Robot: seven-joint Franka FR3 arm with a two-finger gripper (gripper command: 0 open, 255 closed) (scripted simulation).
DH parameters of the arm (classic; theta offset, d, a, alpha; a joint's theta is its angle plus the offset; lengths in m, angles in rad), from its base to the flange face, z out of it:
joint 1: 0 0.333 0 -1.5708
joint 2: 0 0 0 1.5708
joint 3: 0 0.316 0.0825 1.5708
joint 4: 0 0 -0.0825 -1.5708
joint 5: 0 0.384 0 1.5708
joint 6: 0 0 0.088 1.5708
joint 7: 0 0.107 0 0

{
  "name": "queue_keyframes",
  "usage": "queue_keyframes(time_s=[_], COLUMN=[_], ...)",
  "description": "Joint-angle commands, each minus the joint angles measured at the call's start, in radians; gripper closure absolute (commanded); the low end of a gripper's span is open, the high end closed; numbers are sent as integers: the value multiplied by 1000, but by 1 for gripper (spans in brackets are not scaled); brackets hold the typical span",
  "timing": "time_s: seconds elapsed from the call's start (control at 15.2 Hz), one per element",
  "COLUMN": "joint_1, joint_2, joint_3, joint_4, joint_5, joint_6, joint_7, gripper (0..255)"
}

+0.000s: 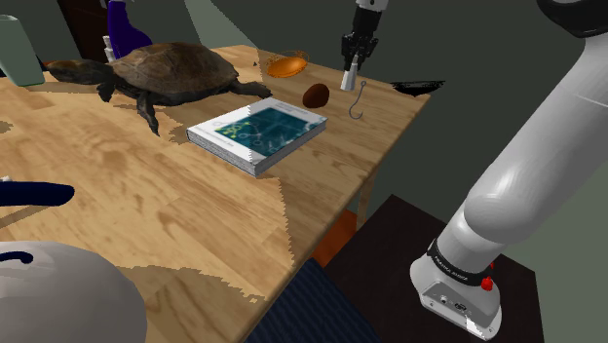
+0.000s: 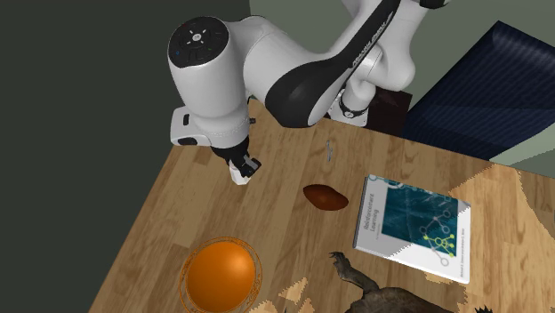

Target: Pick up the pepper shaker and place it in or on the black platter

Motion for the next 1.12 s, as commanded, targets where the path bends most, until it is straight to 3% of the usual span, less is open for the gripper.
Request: queue_keyframes(time_s=[0.0,1.06], joint_1=[0,-3], joint_2=[0,43], joint_3=[0,-5], joint_4=[0,252], joint_5=[0,13], joint_6=[0,-211], joint_7=[0,-1], gripper=[255,255])
